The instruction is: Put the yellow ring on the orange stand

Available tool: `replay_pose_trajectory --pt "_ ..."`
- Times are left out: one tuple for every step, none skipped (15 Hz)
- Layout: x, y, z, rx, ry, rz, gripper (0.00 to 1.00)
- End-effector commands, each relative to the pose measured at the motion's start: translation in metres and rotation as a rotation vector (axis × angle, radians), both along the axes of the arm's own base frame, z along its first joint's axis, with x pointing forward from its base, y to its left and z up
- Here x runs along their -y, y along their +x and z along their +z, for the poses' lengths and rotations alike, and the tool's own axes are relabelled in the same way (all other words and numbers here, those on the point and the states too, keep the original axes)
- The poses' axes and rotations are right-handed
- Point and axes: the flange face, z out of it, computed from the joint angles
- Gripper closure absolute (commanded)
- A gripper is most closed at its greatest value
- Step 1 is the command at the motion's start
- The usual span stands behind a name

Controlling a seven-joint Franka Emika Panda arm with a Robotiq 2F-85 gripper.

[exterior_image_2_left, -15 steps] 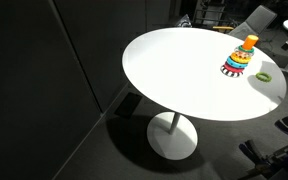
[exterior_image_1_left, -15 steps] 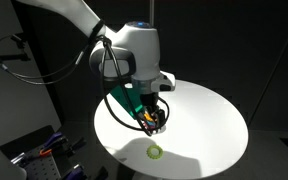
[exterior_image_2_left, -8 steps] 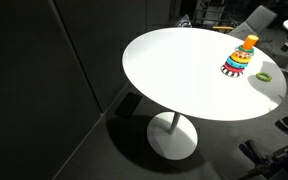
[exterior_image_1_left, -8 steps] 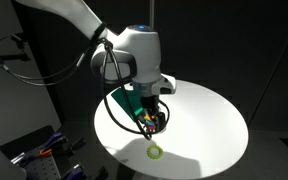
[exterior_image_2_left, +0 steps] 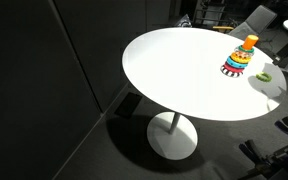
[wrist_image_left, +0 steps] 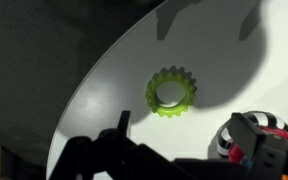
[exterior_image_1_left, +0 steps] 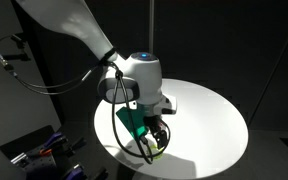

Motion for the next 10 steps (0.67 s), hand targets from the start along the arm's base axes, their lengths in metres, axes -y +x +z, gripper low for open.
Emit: replay_pose_trajectory --pt "0.002 0.013 -0.02 0.026 0.006 0.009 0.0" --pt "0.001 0.017 -0.026 0.028 0.008 0.015 0.0" --pt "0.0 0.02 -0.031 0.033 0.007 0.02 0.0" --pt "-0.001 0.023 -0.036 0.032 0.01 0.024 0.0" --pt "-0.001 0.026 -0.04 0.035 0.009 0.028 0.0" --pt "-0.001 0.029 -0.044 0.036 0.009 0.028 0.0" --pt "-0.001 0.032 -0.048 0.035 0.009 0.029 0.0" --pt "0.0 0.034 -0.051 0.035 0.01 0.03 0.0" --pt "0.0 0.036 -0.054 0.031 0.008 0.03 0.0" --pt "0.001 0.038 -0.057 0.027 0.006 0.032 0.0"
